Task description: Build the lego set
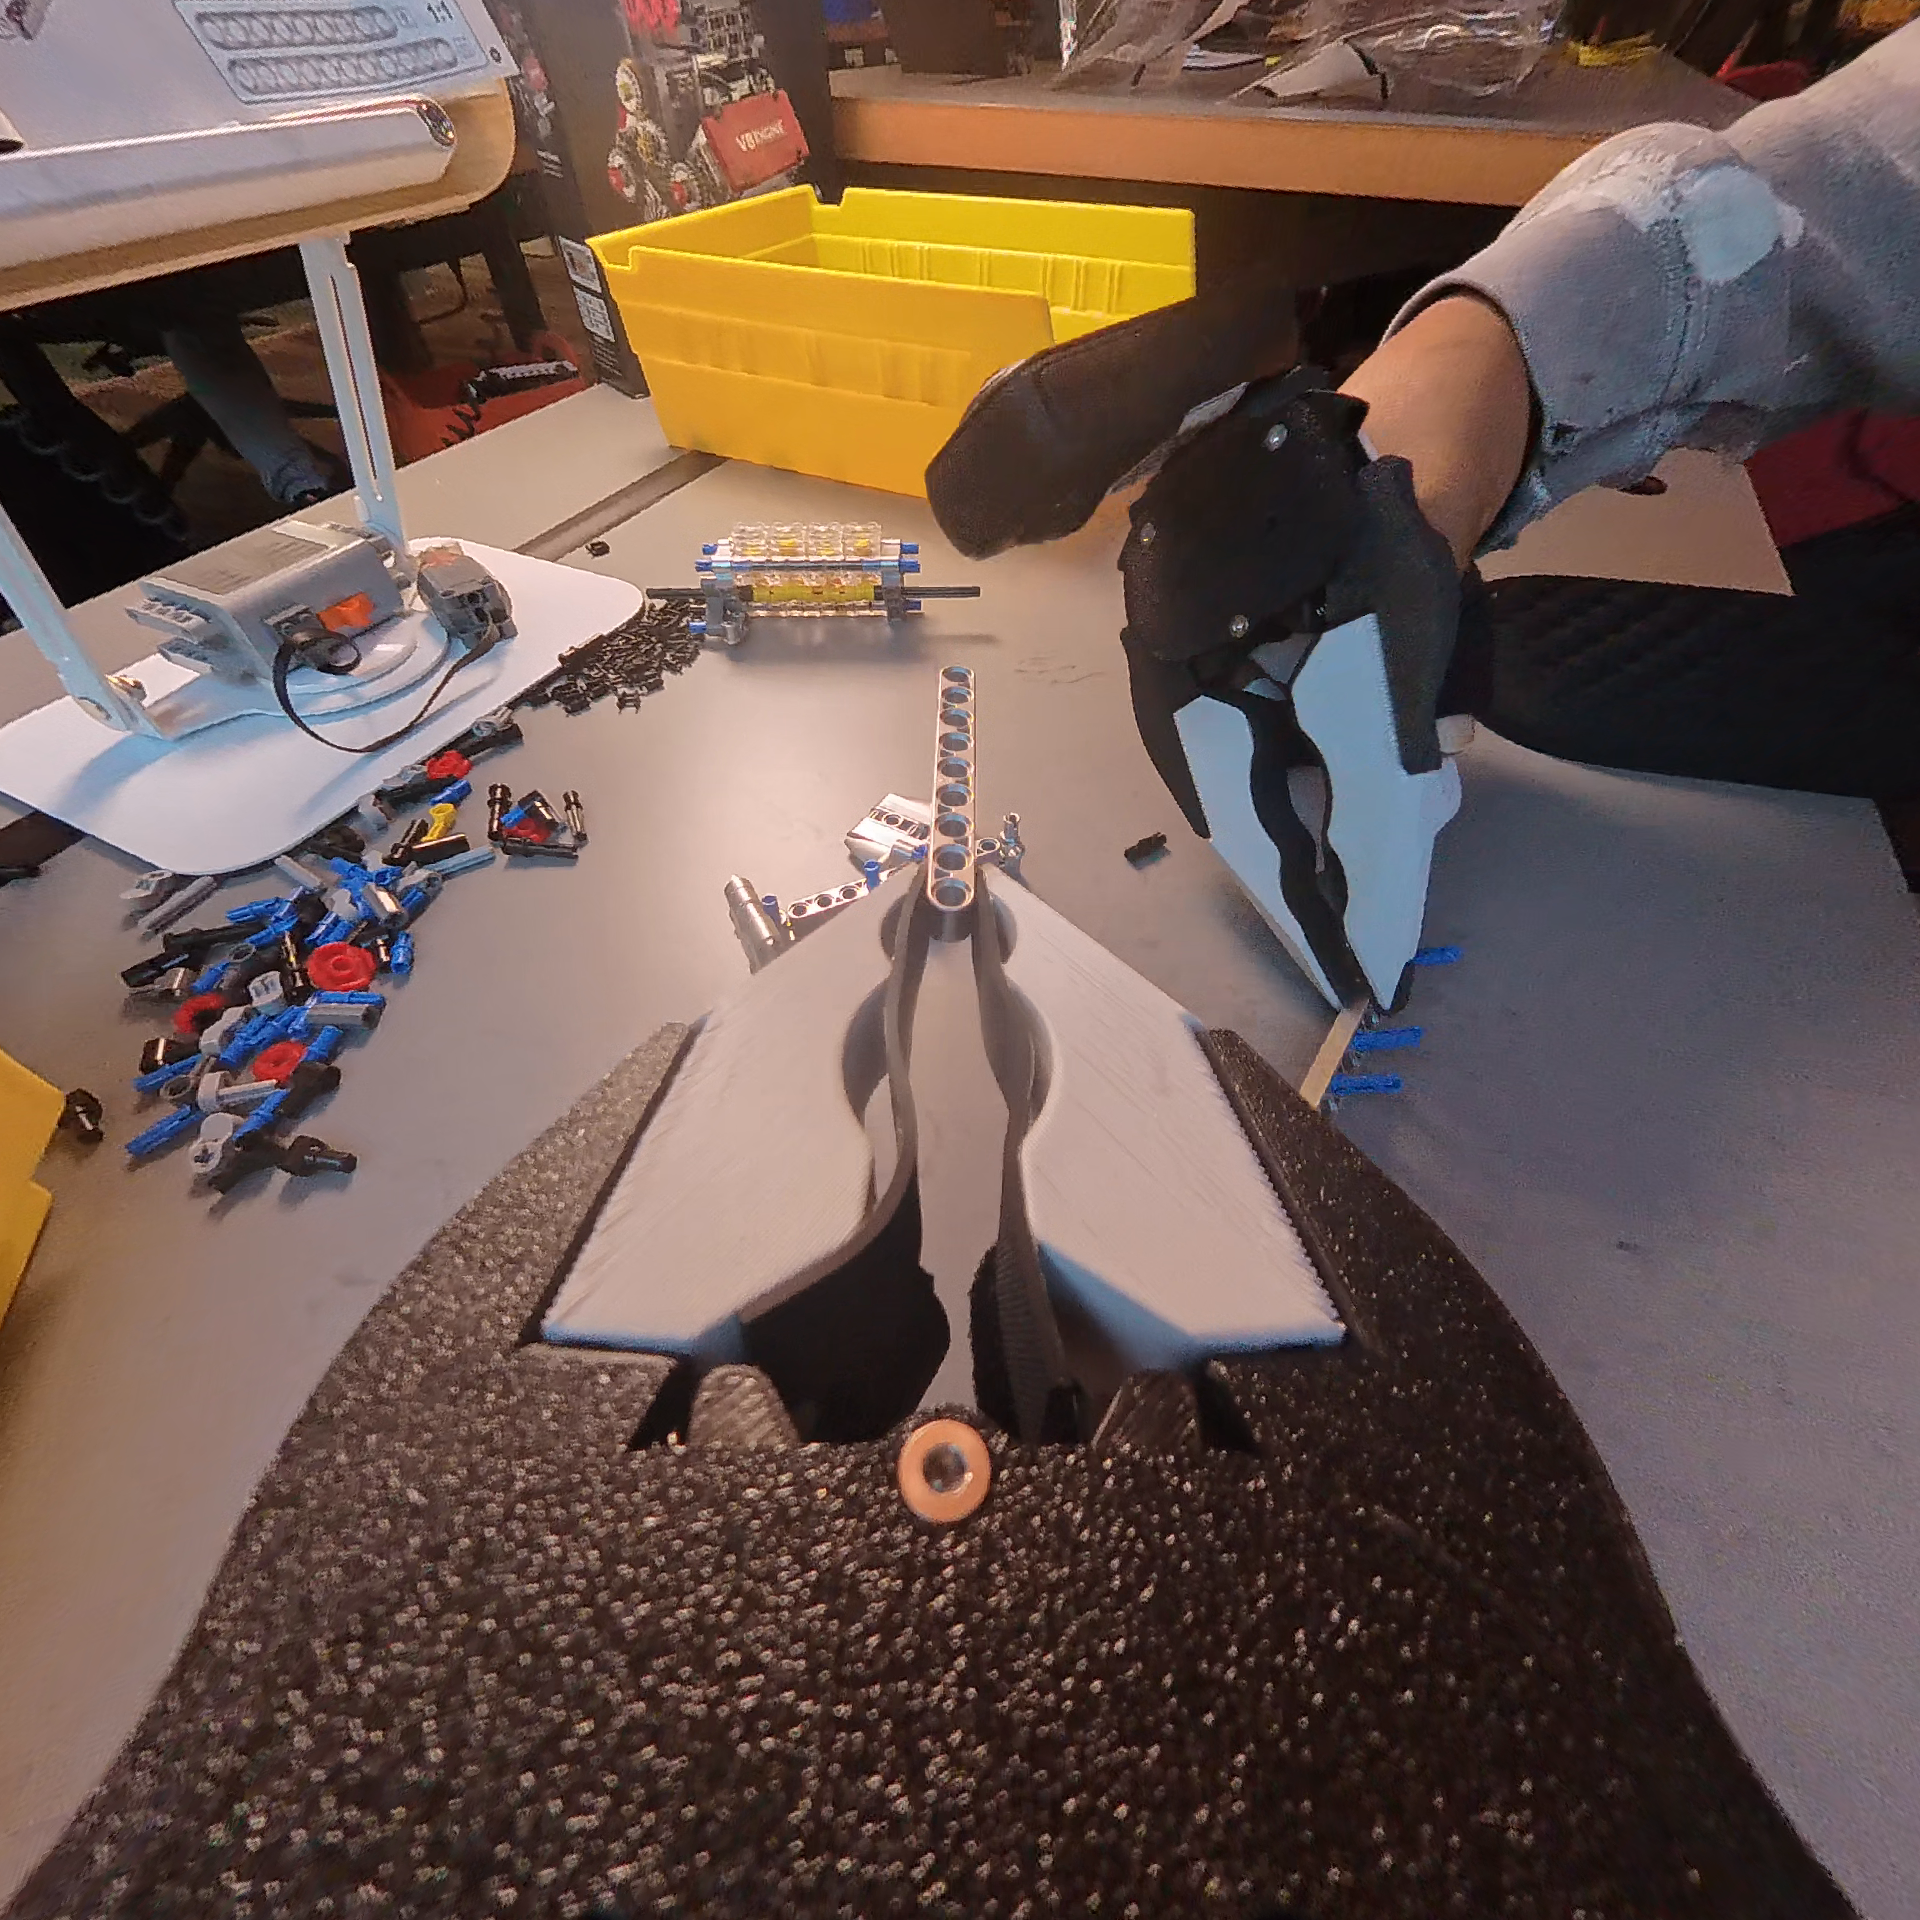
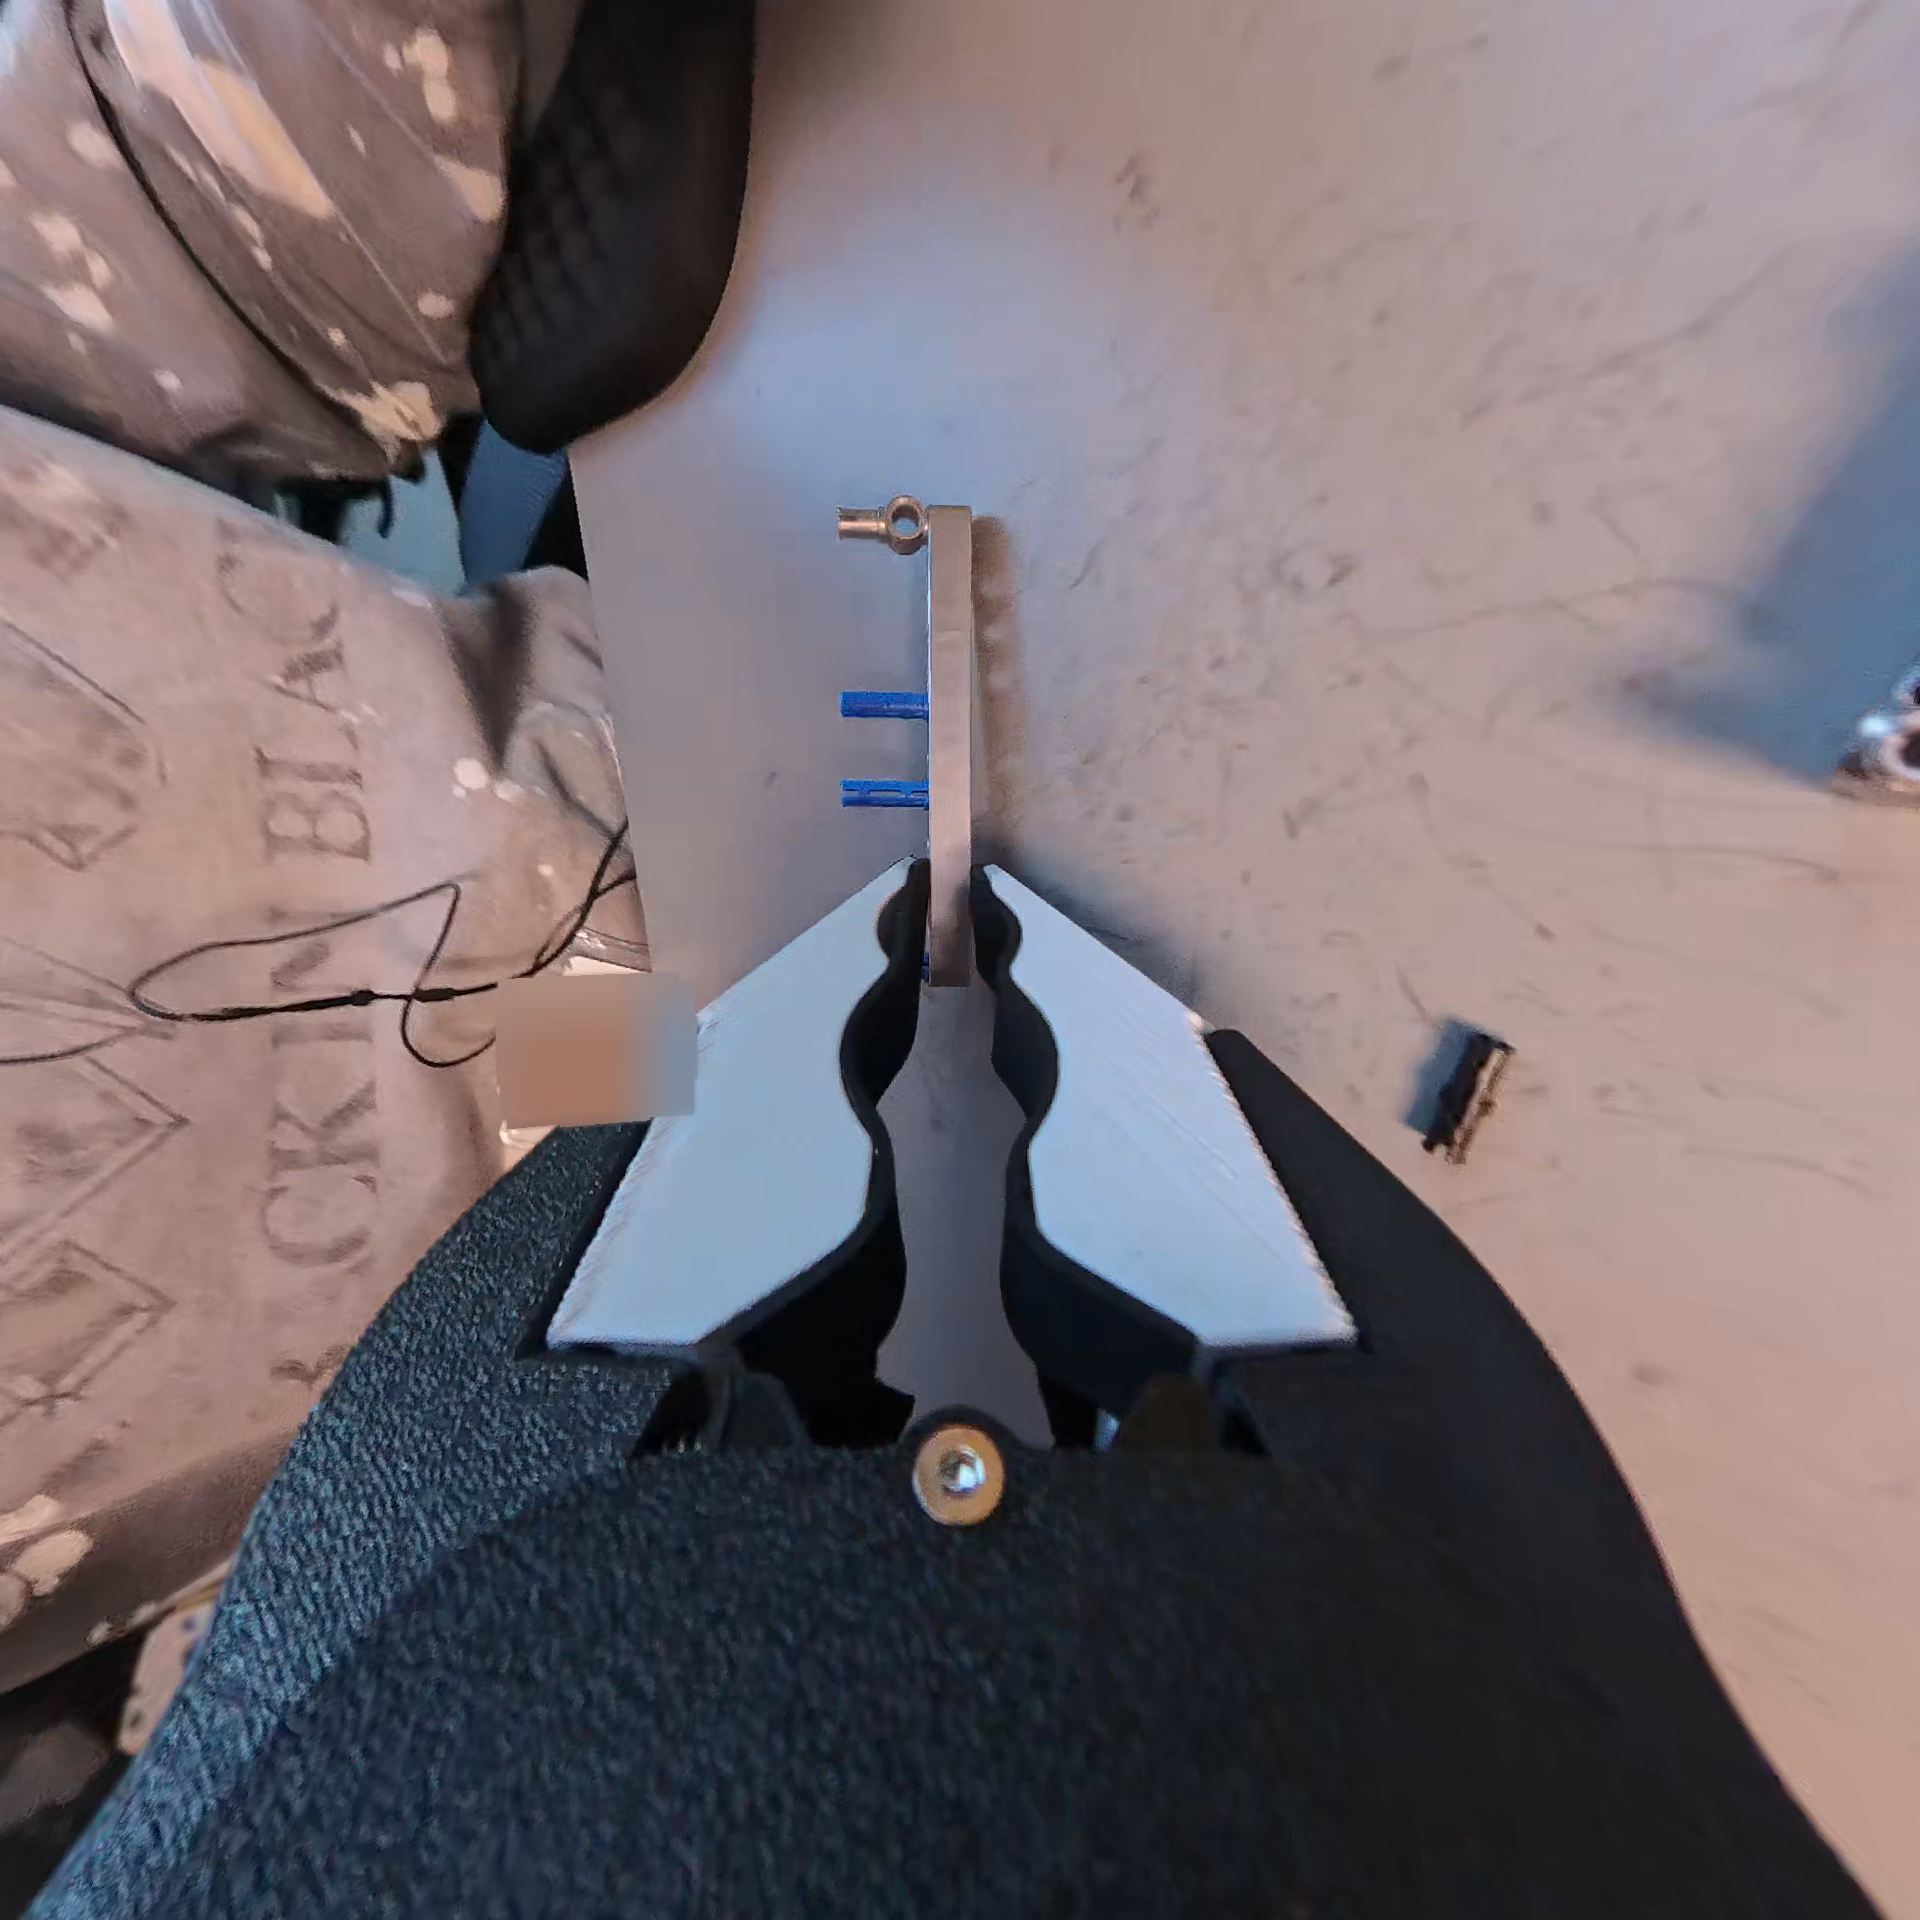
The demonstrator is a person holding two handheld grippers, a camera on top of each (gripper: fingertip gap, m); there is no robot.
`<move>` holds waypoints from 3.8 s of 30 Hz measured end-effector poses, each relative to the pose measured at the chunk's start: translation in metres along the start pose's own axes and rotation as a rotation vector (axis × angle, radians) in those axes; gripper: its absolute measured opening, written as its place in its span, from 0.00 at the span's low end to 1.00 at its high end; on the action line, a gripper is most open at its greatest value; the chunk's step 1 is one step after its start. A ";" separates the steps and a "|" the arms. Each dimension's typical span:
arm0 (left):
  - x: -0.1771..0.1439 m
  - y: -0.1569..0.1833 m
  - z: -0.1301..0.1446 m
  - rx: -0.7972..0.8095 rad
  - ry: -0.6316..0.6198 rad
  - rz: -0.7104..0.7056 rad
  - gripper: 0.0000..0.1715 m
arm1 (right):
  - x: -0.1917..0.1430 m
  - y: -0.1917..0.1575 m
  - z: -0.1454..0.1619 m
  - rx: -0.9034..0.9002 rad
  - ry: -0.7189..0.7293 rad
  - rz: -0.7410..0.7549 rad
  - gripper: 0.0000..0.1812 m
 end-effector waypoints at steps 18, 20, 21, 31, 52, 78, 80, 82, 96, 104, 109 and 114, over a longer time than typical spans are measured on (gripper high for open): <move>-0.008 -0.012 -0.005 -0.049 0.039 -0.052 0.02 | 0.006 -0.053 0.013 -0.854 0.093 0.659 0.10; -0.007 -0.011 -0.004 -0.047 0.038 -0.047 0.02 | 0.016 -0.052 0.017 -0.834 0.102 0.679 0.10; -0.006 -0.011 -0.004 -0.044 0.036 -0.046 0.02 | 0.019 -0.050 0.018 -0.832 0.099 0.693 0.10; -0.008 -0.010 -0.005 -0.036 0.037 -0.053 0.02 | 0.017 -0.030 0.013 -0.691 0.083 0.621 0.03; 0.012 0.030 0.034 0.068 -0.371 0.291 0.02 | -0.002 -0.011 0.007 -0.161 0.034 0.188 0.04; 0.022 0.027 0.053 0.098 -0.486 0.230 0.02 | 0.013 -0.037 0.010 -0.731 -0.067 0.672 0.03; 0.022 0.027 0.052 0.098 -0.481 0.229 0.02 | 0.016 -0.036 0.007 -0.730 -0.059 0.652 0.03; 0.021 0.027 0.051 0.096 -0.471 0.230 0.02 | 0.018 -0.035 0.004 -0.725 -0.058 0.612 0.03; 0.017 0.033 0.034 0.116 -0.319 0.257 0.02 | -0.030 -0.051 0.007 -0.731 0.198 0.580 0.13; 0.023 0.051 0.022 0.168 -0.193 0.259 0.02 | -0.051 -0.046 0.022 -0.765 0.523 0.612 0.02; 0.031 0.059 0.022 0.176 -0.191 0.255 0.02 | -0.046 -0.045 0.027 -0.777 0.485 0.618 0.00; 0.034 0.059 0.025 0.172 -0.204 0.253 0.02 | -0.039 -0.042 0.027 -0.776 0.469 0.603 0.00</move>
Point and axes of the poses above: each gripper's, where its closed fingertips meet, x out along the fingers, z out of its underside, y = z × x across the jaws, the point moved 8 cm from there along -x, back along the fingers, and after that the axes turned 7 degrees about -x, right-handed, at the moved point
